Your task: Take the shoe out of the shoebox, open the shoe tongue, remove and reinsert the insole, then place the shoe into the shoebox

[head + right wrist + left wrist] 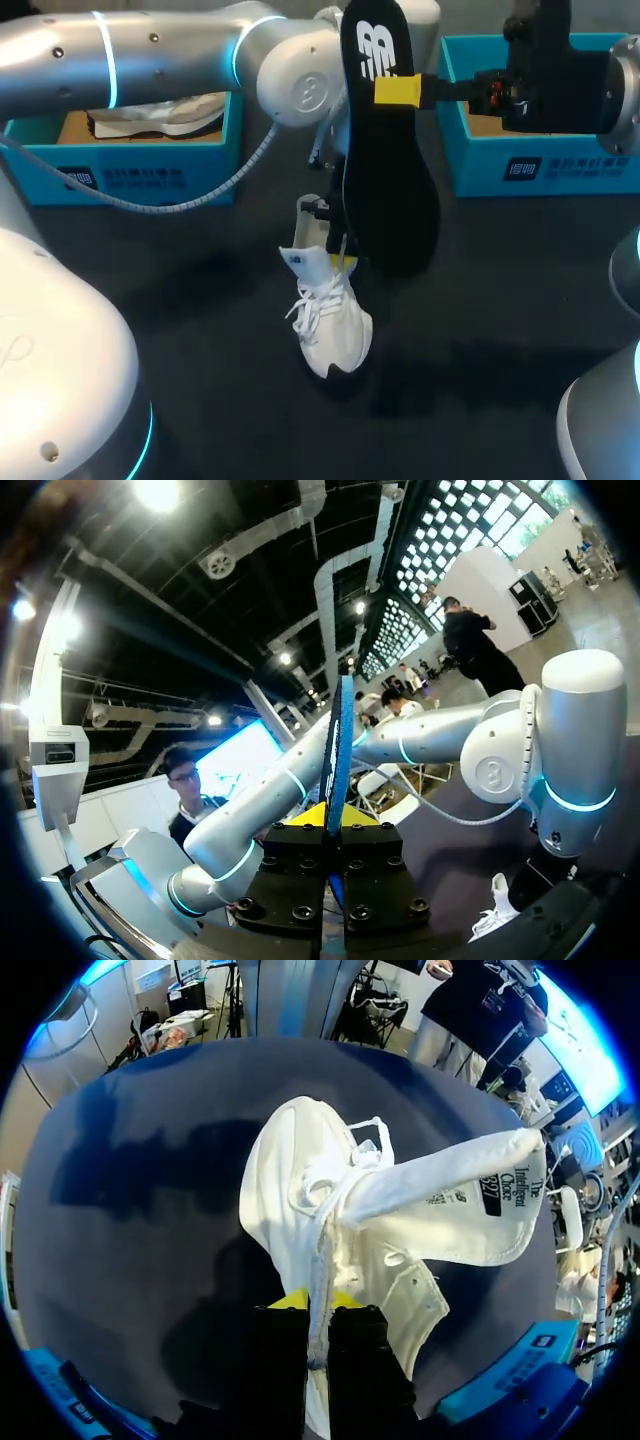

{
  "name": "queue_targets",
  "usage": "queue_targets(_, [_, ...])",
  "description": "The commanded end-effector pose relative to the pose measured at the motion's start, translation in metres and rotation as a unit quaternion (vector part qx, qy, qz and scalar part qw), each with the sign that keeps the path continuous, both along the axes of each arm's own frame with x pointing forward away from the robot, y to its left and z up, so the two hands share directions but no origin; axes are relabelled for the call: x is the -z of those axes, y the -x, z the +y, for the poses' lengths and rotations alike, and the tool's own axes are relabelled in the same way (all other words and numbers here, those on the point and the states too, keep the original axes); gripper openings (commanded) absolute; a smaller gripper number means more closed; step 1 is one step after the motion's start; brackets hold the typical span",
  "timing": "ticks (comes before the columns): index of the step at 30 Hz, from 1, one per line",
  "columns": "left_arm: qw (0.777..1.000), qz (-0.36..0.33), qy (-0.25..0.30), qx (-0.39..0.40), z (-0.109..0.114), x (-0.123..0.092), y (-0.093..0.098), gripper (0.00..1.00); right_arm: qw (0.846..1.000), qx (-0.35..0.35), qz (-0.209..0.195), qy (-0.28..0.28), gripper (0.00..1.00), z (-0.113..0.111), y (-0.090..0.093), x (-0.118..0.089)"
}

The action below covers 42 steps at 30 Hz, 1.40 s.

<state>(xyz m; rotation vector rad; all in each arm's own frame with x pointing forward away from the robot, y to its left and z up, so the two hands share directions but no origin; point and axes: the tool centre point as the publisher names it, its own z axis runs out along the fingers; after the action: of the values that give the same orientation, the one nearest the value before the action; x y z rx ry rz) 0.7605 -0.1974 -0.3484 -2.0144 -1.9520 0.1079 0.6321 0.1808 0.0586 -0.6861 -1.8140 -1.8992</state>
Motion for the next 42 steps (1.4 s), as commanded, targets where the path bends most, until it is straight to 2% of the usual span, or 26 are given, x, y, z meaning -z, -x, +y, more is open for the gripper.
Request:
queue_targets(1, [1.0,0.014,-0.007,-0.001,-0.008,0.01,-0.006,0.0,1.0,0.0,0.002,0.003,0.0,0.004,-0.002,-0.001])
queue_targets(11, [1.0,0.022,-0.019,-0.01,-0.016,0.026,-0.009,0.0,1.0,0.0,0.002,0.003,0.0,0.004,-0.002,-0.001])
queue_targets(12, [1.0,0.022,-0.018,-0.01,-0.017,0.026,-0.009,0.15,1.0,0.0,0.002,0.003,0.0,0.004,-0.002,-0.001])
queue_targets(14, [1.0,0.02,-0.015,-0.01,-0.017,0.025,-0.009,0.54,1.0,0.0,0.002,0.003,0.0,0.004,-0.002,-0.001])
queue_targets(15, [1.0,0.019,-0.013,-0.01,-0.017,0.024,-0.008,1.0,1.0,0.0,0.002,0.003,0.0,0.004,-0.002,-0.001])
queue_targets(21, [1.0,0.011,0.018,-0.022,-0.017,0.006,-0.015,1.0,1.0,0.0,0.002,0.003,0.0,0.004,-0.002,-0.001])
queue_targets(32, [0.992,-0.026,0.11,-0.051,-0.027,-0.05,-0.044,1.0,1.0,0.0,0.002,0.003,0.0,0.004,-0.002,-0.001])
queue_targets(42, [0.981,-0.049,0.182,-0.041,-0.033,-0.086,-0.057,1.0,1.0,0.0,0.002,0.003,0.0,0.004,-0.002,-0.001])
